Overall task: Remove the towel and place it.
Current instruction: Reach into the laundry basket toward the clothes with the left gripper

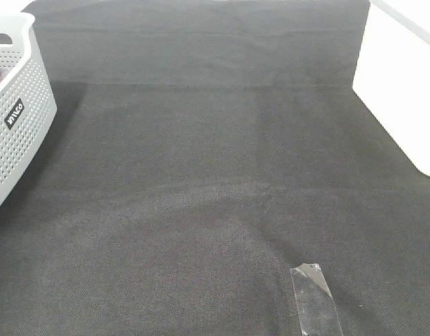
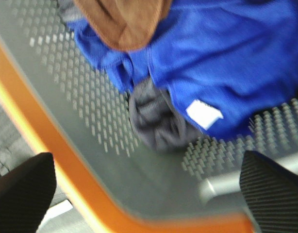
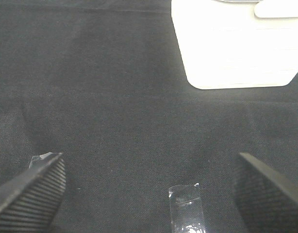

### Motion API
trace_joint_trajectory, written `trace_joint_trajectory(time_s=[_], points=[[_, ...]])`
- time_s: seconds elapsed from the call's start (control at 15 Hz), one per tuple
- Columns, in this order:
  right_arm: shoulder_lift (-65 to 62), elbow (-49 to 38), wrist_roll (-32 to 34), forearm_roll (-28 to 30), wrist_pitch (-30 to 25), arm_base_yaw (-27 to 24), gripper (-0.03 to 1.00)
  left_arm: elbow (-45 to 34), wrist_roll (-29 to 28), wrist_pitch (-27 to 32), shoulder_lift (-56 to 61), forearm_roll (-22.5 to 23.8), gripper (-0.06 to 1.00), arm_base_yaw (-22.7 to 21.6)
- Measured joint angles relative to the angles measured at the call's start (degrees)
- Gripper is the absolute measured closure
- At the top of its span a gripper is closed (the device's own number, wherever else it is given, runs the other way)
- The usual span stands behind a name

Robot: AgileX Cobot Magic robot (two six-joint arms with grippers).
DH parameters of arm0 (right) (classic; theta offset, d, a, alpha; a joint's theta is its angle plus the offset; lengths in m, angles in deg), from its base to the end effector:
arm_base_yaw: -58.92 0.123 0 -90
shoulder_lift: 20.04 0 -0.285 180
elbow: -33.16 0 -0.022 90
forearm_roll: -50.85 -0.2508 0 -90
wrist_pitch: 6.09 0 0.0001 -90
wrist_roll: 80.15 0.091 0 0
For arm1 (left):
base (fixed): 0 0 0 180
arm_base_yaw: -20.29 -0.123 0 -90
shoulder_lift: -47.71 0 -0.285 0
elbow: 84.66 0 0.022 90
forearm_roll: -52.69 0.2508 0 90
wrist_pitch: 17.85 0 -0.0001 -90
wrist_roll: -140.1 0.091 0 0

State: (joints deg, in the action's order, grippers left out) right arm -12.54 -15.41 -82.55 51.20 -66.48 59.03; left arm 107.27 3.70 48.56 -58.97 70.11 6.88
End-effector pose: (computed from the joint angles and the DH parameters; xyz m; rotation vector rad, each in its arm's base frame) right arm -0.0053 -0.0005 0.2778 -0.0442 2.0323 -0.0325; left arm 0.3475 0.1085 0.3148 0.8707 2.8003 0.6198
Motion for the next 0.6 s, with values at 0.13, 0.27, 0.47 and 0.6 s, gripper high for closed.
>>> trace_joint_trajectory(time_s=[0.13, 0.27, 0.47, 0.6], points=[[0.0, 0.0, 0.0, 0.0, 0.0, 0.0, 0.12, 2.8, 1.6, -4.7, -6.8, -0.1, -0.02, -0.1], [0.0, 0.0, 0.0, 0.0, 0.0, 0.0, 0.12, 7.5, 2.4, -6.6, -13.7, -0.2, -0.02, -0.1], [0.0, 0.0, 0.0, 0.0, 0.0, 0.0, 0.12, 12.0, 4.6, -6.6, -19.5, -3.4, -0.02, -0.1], [0.0, 0.0, 0.0, 0.0, 0.0, 0.0, 0.12, 12.9, 6.9, -6.8, -21.1, -5.6, -0.02, -0.1]])
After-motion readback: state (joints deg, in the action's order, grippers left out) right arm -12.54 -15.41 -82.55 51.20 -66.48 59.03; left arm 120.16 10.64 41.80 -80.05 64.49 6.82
